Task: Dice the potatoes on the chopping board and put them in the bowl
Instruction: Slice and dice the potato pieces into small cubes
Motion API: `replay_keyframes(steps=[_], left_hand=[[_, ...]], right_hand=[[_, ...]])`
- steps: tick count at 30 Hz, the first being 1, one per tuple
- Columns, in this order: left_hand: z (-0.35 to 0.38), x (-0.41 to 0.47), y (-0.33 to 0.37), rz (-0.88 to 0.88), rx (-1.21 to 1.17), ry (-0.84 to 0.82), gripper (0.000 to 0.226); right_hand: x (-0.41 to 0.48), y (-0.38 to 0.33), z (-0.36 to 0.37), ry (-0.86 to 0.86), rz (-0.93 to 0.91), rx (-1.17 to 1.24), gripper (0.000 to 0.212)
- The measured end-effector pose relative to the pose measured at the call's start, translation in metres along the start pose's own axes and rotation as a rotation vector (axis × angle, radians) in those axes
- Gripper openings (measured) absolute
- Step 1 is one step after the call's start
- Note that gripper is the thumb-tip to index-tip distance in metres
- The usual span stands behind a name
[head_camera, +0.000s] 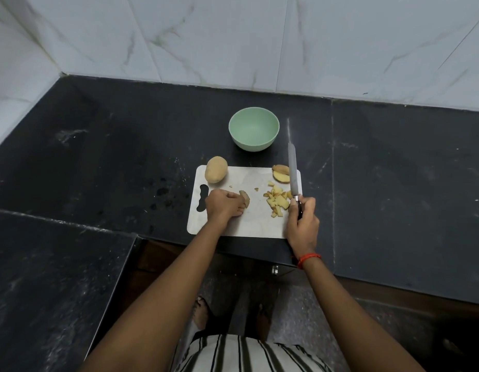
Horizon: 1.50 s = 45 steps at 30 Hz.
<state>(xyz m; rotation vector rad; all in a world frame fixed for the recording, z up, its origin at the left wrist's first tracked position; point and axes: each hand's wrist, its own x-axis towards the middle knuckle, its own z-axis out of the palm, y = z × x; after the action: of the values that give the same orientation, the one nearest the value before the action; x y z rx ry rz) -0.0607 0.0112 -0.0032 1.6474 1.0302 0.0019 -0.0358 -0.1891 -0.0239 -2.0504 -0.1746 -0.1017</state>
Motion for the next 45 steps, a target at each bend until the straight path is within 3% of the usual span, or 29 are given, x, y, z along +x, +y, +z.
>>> replay_keyframes(steps=[6, 11, 16, 35, 45], left_hand=[[-0.010, 0.003, -0.005, 0.033, -0.087, 0.019, 0.004], [-0.008, 0.004, -0.004, 0.119, -0.034, 0.013, 0.006], [-0.006, 0.005, -0.011, 0.182, -0.024, 0.007, 0.013], [-0.001, 0.007, -0.015, 0.188, 0.025, 0.038, 0.011], [-0.004, 0.009, -0.018, 0.244, 0.092, 0.007, 0.009]], right_hand=[[-0.010, -0.017, 0.009, -0.119, -0.038, -0.142, 0.008], [-0.036, -0.036, 0.035, -0.283, -0.030, -0.211, 0.008], [-0.035, -0.045, 0.047, -0.342, -0.020, -0.305, 0.012], [-0.043, -0.040, 0.045, -0.398, -0.071, -0.484, 0.008], [-0.031, -0.054, 0.065, -0.426, -0.062, -0.634, 0.036]])
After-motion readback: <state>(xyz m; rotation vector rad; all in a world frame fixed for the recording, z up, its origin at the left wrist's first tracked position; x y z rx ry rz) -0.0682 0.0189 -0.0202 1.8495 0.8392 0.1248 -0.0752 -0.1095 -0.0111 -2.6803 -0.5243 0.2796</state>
